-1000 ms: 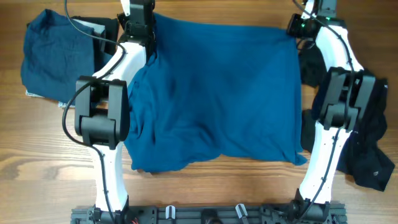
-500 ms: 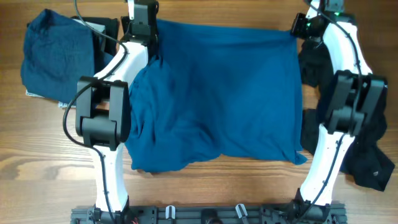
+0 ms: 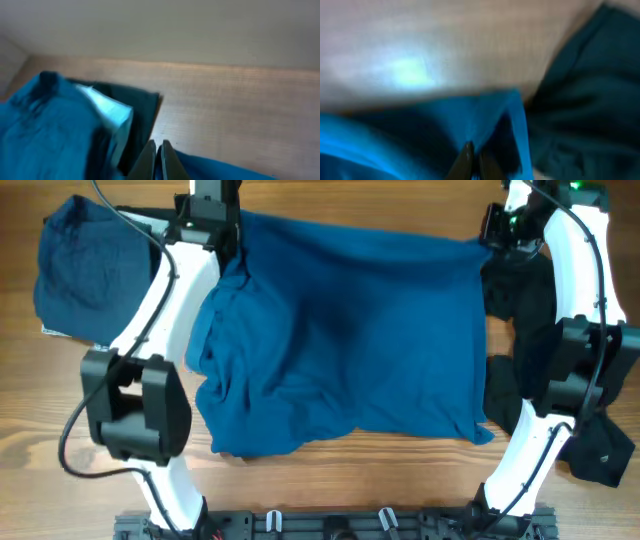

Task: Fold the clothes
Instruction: 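Lay the stretched shirt flat on the table center with both grippers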

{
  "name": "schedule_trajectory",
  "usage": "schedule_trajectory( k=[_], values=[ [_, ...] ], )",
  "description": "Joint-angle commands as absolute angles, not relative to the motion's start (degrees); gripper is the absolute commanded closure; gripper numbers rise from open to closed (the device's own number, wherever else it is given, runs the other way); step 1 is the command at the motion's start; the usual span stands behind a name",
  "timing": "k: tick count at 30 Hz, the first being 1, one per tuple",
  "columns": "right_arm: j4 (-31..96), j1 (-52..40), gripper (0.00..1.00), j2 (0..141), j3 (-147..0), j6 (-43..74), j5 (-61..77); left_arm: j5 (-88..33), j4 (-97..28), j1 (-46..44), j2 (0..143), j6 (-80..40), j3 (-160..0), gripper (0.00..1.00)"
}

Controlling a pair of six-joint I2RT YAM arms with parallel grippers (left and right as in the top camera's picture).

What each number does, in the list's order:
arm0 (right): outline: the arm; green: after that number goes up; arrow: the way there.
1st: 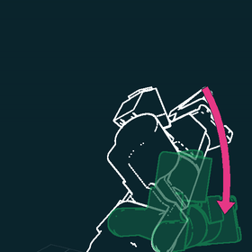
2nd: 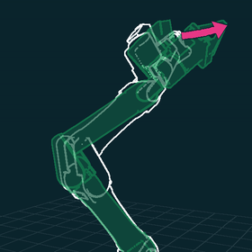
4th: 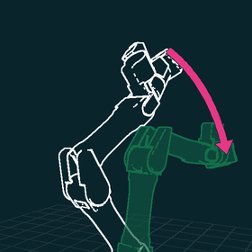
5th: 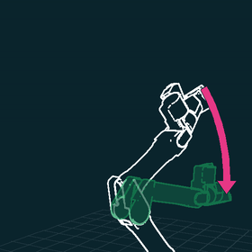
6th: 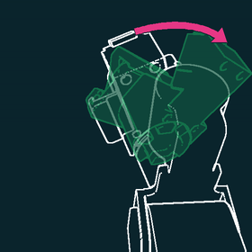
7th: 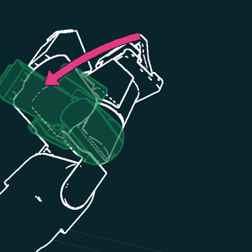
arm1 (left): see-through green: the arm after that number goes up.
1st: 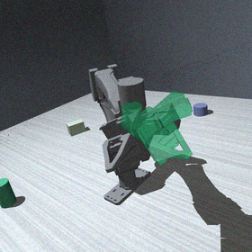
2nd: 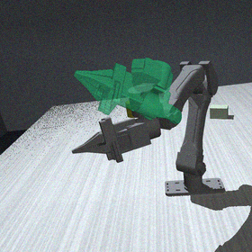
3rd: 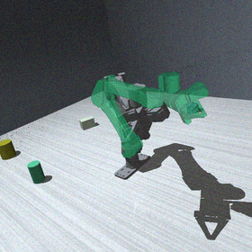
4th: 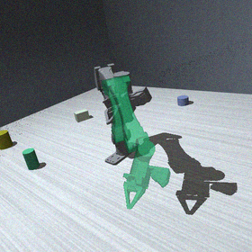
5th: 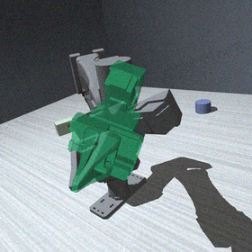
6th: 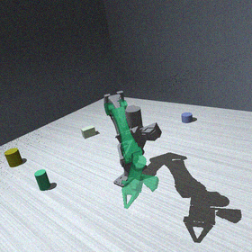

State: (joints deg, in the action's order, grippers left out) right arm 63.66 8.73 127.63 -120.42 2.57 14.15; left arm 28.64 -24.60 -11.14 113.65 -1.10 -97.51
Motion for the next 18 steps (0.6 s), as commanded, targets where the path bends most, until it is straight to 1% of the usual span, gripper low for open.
schedule_trajectory(
  k=[1,5,12,18],
  values=[
    [68.45,9.52,0.96,127.28,-120.46,0.08,14.85,29.10,-31.31,-10.96,112.81,-2.79,-97.84,0.96],
    [69.73,10.22,0.96,127.28,-119.31,-0.03,14.85,26.44,-37.56,-10.15,113.25,-4.93,-97.82,0.96],
    [70.28,10.39,0.96,127.28,-116.36,-1.13,14.00,18.31,-41.71,-7.38,113.27,-4.97,-96.64,0.96],
    [72.88,10.48,0.96,127.28,-114.65,-1.80,12.43,17.74,-46.48,-7.11,113.27,-4.97,-96.64,0.96]
  ],
)
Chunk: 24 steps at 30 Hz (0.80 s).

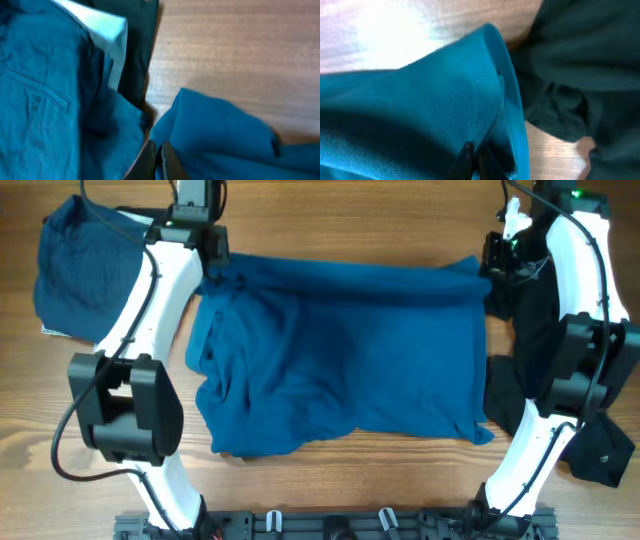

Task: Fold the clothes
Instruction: 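Lay the stretched shirt flat on the table center with both grippers, then release the shirt top and move both grippers to its bottom edge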

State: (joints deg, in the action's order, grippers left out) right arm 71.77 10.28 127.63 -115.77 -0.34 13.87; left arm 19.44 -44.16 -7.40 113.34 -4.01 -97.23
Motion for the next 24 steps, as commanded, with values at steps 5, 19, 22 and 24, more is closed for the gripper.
schedule_trajectory(
  k=[5,19,22,24],
  values=[
    [75.31,10.96,0.96,127.28,-114.61,-2.98,11.70,16.27,-51.62,-7.11,113.27,-4.95,-96.64,0.96],
    [75.42,12.08,0.96,127.55,-108.40,-2.98,10.31,11.77,-57.54,-7.11,113.27,-4.95,-96.57,0.96],
    [73.56,12.08,0.96,127.55,-106.15,-2.79,10.37,11.77,-57.54,-7.11,113.27,-4.95,-96.57,0.84],
    [73.17,12.08,0.96,127.55,-106.06,-2.83,10.48,11.77,-57.56,-7.11,113.27,-4.95,-96.57,0.55]
  ],
)
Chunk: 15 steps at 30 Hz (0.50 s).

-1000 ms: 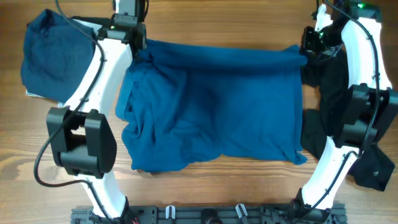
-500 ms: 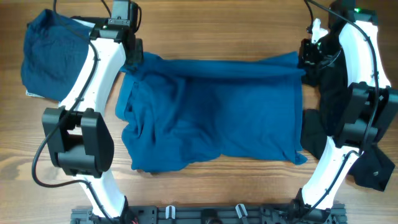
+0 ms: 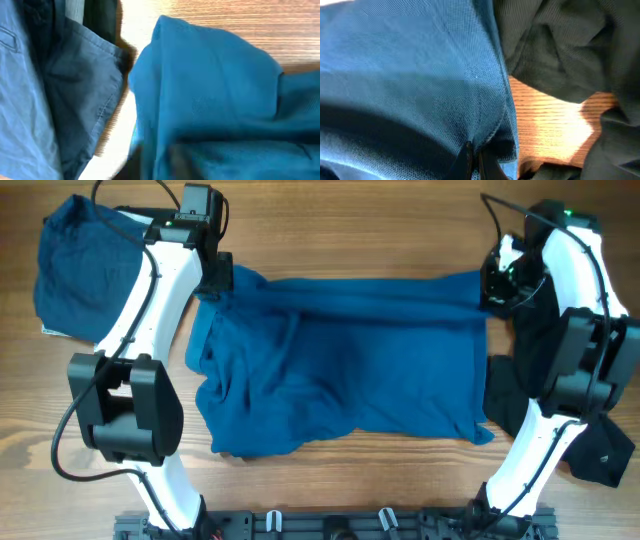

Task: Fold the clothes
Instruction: 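Release the shirt top and move both grippers to its bottom edge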

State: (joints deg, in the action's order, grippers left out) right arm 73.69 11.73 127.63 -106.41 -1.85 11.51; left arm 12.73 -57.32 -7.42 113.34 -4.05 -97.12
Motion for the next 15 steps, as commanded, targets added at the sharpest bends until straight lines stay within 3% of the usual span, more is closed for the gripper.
schedule_trajectory(
  k=[1,3,6,15],
  values=[
    [73.01,12.10,0.91,127.46,-106.30,-2.81,10.50,11.79,-57.56,-7.11,113.27,-4.95,-96.57,0.34],
    [73.32,12.10,0.66,127.46,-107.04,-2.42,10.52,11.81,-57.49,-7.11,113.27,-4.93,-96.60,0.13],
    [74.41,12.25,0.43,127.37,-108.99,-1.34,10.61,11.81,-57.52,-7.11,113.19,-4.93,-96.73,0.09],
    [81.69,13.23,0.28,123.87,-115.59,-1.48,13.76,11.77,-59.88,-7.11,107.31,-4.99,-96.75,0.11]
  ],
)
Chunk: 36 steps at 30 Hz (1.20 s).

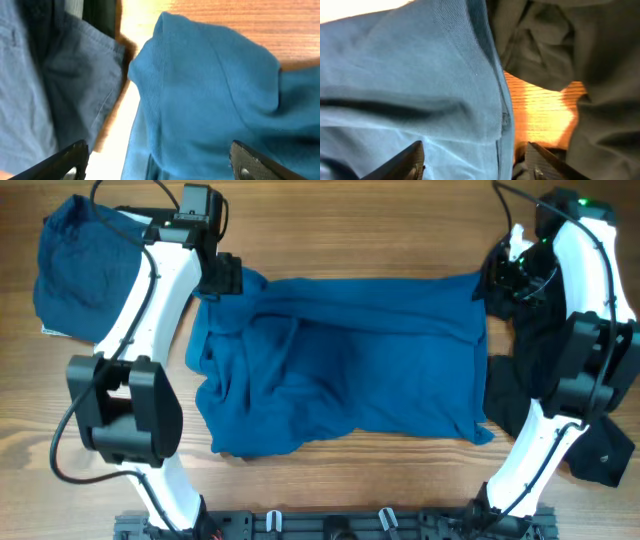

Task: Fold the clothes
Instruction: 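Release the shirt top and move both grippers to its bottom edge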

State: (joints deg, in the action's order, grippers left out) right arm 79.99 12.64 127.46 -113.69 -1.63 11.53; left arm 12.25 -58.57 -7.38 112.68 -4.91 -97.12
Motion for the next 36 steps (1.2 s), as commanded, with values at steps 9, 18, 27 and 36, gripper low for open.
schedule_trajectory(
  k=[9,18,27,36],
  values=[
    [82.17,13.34,0.13,108.27,-115.55,4.54,17.21,-0.45,-63.64,-7.11,93.27,-14.59,-96.75,0.00],
    [89.67,13.30,0.12,89.89,-112.03,7.68,17.19,-5.74,-76.16,-9.72,89.12,-25.34,-96.60,0.00],
    [90.87,13.30,0.12,75.16,-94.83,10.72,16.34,-0.69,-81.91,-14.83,84.29,-35.38,-93.65,0.00],
    [77.95,12.53,0.17,64.14,-65.19,15.64,13.98,0.08,-74.76,-21.15,75.66,-47.77,-74.70,0.00]
  ],
)
